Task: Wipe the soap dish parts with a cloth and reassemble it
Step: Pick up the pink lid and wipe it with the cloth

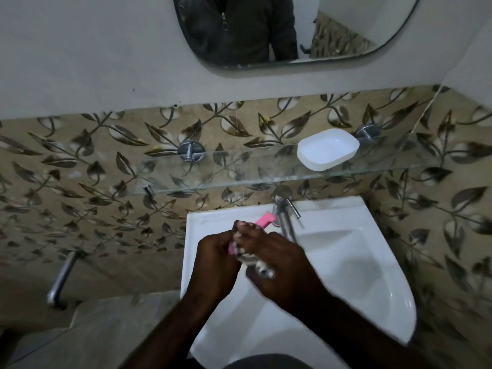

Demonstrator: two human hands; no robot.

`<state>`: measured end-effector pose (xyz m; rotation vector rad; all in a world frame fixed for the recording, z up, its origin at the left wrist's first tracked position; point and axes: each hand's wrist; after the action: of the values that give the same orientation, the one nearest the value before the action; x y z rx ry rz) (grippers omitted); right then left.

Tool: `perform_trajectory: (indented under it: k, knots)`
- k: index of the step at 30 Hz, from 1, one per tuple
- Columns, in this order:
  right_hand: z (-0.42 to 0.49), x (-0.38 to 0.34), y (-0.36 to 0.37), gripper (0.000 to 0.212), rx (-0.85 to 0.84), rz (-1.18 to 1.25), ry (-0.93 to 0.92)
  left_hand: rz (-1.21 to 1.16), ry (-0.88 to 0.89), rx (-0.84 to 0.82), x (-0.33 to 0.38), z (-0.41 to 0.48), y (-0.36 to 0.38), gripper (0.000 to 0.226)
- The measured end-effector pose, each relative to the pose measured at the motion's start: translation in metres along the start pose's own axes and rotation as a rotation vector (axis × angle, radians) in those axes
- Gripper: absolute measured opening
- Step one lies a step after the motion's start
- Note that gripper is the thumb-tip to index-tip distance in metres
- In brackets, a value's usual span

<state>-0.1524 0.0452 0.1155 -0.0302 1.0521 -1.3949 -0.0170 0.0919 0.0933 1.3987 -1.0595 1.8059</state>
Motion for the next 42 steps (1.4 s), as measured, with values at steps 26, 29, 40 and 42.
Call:
perform_trajectory:
  k: [26,29,40,42]
  knots:
    - [0.028,0.000,0.022,0.046,0.186,0.038,0.530,0.020,-0.007,-0.023,-0.011,0.014,-0.038,0.016]
    - [0.024,-0.013,0.033,0.046,0.154,0.007,0.371,-0.014,0.007,-0.061,-0.009,0.020,-0.033,0.017]
    - [0.026,0.061,-0.006,0.021,0.086,0.547,0.810,-0.037,0.072,-0.007,0.008,0.013,-0.022,0.023]
    - [0.019,0.065,-0.009,0.025,0.068,0.923,0.854,-0.068,0.075,-0.047,0.012,0.013,-0.022,0.019]
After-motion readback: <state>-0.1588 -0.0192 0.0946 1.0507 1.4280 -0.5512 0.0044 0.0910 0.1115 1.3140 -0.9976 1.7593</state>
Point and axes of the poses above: each hand's wrist, its own z-axis towards the middle knuckle, its own y-axis out of the palm, x = y × z, and after that the axes turned 3 degrees about x, right-handed
